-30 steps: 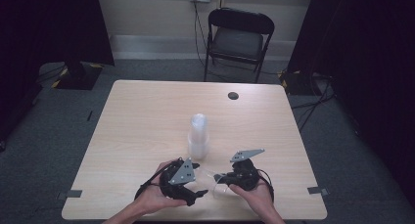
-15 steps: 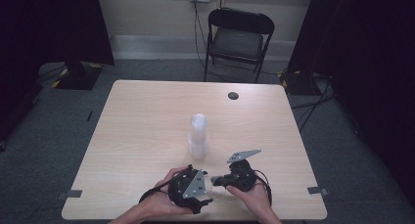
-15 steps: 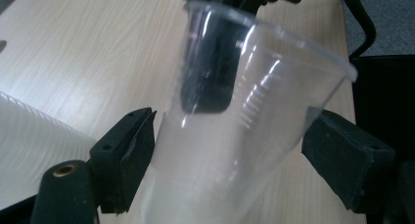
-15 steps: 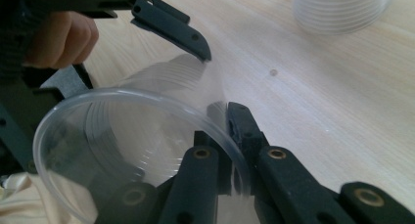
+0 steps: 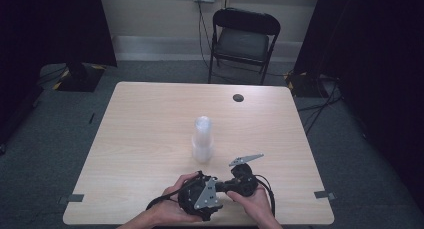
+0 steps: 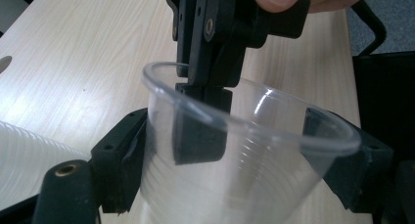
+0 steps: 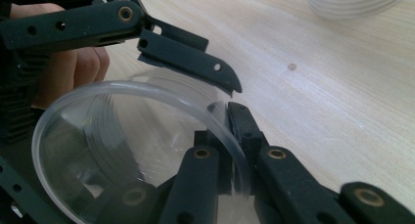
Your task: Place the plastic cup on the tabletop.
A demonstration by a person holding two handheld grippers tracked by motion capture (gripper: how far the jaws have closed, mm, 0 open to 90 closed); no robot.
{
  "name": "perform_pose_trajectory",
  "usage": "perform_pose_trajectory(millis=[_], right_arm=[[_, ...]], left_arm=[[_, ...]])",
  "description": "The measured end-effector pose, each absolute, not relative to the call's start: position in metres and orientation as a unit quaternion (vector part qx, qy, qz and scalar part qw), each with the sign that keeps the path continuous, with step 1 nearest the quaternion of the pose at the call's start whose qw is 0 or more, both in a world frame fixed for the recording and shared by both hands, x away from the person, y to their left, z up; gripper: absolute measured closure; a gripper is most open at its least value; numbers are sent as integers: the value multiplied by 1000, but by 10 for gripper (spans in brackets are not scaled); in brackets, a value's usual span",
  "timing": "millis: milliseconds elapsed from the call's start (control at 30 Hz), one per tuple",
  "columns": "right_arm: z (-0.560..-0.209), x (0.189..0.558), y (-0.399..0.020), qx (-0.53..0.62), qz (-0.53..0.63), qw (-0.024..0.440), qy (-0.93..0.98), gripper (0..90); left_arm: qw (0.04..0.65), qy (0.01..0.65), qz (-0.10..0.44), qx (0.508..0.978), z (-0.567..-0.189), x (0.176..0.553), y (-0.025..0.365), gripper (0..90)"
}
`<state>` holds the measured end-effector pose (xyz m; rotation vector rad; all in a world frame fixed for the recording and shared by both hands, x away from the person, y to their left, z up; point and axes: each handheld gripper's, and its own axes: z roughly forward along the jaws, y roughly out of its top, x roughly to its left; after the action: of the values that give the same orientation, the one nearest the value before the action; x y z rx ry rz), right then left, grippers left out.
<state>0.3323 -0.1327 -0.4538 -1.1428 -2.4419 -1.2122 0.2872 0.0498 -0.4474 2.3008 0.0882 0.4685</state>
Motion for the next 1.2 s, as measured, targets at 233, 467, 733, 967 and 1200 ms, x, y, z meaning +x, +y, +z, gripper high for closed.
perform_pose_trajectory(millis=[233, 467, 733, 967, 1200], right_arm=[[-456, 333, -131, -391, -397, 101, -824, 884], [-456, 333, -132, -402, -395, 98, -821, 881], [-455, 332, -133, -407, -412, 81, -811, 723], [-448, 330, -139, -405, -445, 47, -797, 684], [-444, 330, -146, -405, -475, 31, -781, 644]], left_arm=[[391, 29, 195, 899, -446, 283, 47, 251], [411, 46, 189, 891, -445, 286, 48, 283], [441, 82, 159, 879, -441, 292, 55, 289], [453, 123, 137, 872, -442, 301, 63, 288], [455, 162, 119, 867, -442, 310, 73, 288]])
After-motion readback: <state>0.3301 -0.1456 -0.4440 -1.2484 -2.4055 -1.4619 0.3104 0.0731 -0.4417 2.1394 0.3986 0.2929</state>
